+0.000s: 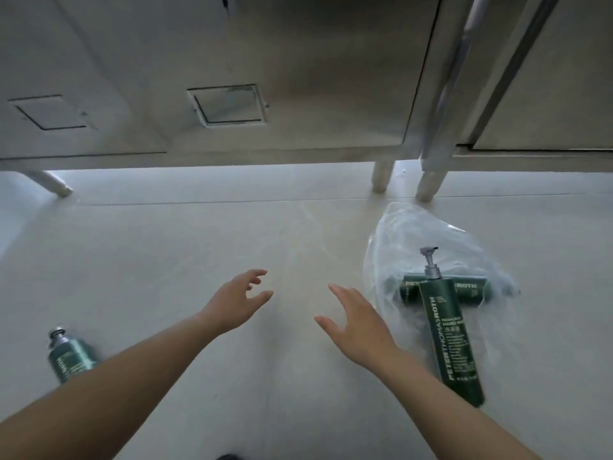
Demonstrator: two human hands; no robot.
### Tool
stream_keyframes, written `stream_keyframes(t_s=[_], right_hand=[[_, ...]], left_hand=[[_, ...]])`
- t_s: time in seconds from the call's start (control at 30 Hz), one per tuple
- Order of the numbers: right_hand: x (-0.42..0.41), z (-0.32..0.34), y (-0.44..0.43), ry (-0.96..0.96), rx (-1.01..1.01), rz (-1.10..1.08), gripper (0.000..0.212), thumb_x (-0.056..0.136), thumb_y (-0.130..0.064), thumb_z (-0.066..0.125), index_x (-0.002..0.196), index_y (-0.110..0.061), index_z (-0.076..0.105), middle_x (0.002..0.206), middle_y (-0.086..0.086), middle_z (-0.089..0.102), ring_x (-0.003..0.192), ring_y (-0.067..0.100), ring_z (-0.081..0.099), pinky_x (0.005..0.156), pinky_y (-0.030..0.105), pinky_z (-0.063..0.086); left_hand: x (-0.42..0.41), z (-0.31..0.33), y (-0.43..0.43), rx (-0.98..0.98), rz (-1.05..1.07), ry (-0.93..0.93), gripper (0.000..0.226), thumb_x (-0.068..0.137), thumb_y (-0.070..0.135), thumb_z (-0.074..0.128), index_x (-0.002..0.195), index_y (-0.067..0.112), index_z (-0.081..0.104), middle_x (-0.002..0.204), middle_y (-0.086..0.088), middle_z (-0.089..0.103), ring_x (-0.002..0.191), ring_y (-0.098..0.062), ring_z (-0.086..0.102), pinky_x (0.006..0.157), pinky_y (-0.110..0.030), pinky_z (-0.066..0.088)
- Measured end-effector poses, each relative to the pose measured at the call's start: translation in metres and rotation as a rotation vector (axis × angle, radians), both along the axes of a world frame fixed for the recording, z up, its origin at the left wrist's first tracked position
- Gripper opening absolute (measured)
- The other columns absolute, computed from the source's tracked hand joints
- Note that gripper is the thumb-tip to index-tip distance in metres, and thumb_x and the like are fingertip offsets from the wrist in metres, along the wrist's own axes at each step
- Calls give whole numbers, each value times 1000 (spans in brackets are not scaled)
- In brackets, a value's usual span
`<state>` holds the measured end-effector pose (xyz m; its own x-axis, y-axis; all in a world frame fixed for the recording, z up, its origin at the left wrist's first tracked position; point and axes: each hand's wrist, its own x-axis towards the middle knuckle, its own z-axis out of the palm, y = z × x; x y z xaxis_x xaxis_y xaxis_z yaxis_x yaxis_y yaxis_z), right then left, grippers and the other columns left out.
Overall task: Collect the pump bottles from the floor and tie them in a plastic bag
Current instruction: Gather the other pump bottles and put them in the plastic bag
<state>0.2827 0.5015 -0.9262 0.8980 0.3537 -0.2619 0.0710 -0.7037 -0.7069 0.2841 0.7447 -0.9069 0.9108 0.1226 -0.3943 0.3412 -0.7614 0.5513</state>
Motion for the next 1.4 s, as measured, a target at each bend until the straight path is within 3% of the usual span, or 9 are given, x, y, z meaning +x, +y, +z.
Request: stream_keyframes(t_s=[0.37,0.5,0.6,0.77,0.9,1.07,1.27,1.4], right_hand=[[-17,-47,122,38,-179,276,70,89,-49,50,147,-23,21,156,6,20,143,23,19,116,38,21],[-20,-67,163,-38,-412,382,76,86,-58,46,148,-31,11,160,2,4,146,25,4,115,51,13],[-25,-81,190,-34,-477,426,80,85,-61,46,148,-34,7,160,-1,-9,146,27,-7,113,59,9],[-33,-97,217,-5,-552,456,86,83,-65,44,147,-36,-5,157,-1,-23,143,32,-21,107,69,0],[-40,-103,224,-13,-567,418,87,83,-68,38,147,-33,-8,155,2,-28,141,35,-26,106,69,-5],[-43,-105,244,-75,-580,452,91,85,-66,36,149,-17,-7,157,1,-23,143,32,-20,109,67,0],[-50,-105,271,-78,-578,524,89,85,-67,36,149,-23,-7,157,3,-24,140,41,-21,108,67,-2],[-51,-108,271,-114,-548,525,88,86,-65,37,149,-19,-3,157,7,-20,144,29,-19,111,62,-1]], left_hand=[[-80,-29,122,158,191,43,50,88,37,61,132,18,49,127,-7,60,119,-21,54,97,-31,39],[-103,-41,161,237,201,39,50,88,32,61,133,15,48,130,-9,56,123,-22,50,102,-31,35],[-122,-50,183,280,243,26,50,88,32,62,133,13,48,132,-10,54,125,-24,48,105,-33,33],[-138,-59,210,429,336,34,52,86,36,61,133,17,48,139,-7,47,131,-25,41,109,-52,32],[-146,-66,225,469,379,67,56,86,39,58,136,19,44,146,-6,39,138,-24,33,112,-52,25],[-152,-71,236,487,417,41,58,85,37,59,137,18,42,149,-8,34,140,-25,29,112,-52,25],[-164,-76,243,449,542,34,62,83,28,63,138,15,40,155,-13,19,144,-31,17,111,-51,29],[-167,-80,242,393,647,-11,64,80,23,66,138,12,39,155,-15,12,143,-34,12,112,-48,27]])
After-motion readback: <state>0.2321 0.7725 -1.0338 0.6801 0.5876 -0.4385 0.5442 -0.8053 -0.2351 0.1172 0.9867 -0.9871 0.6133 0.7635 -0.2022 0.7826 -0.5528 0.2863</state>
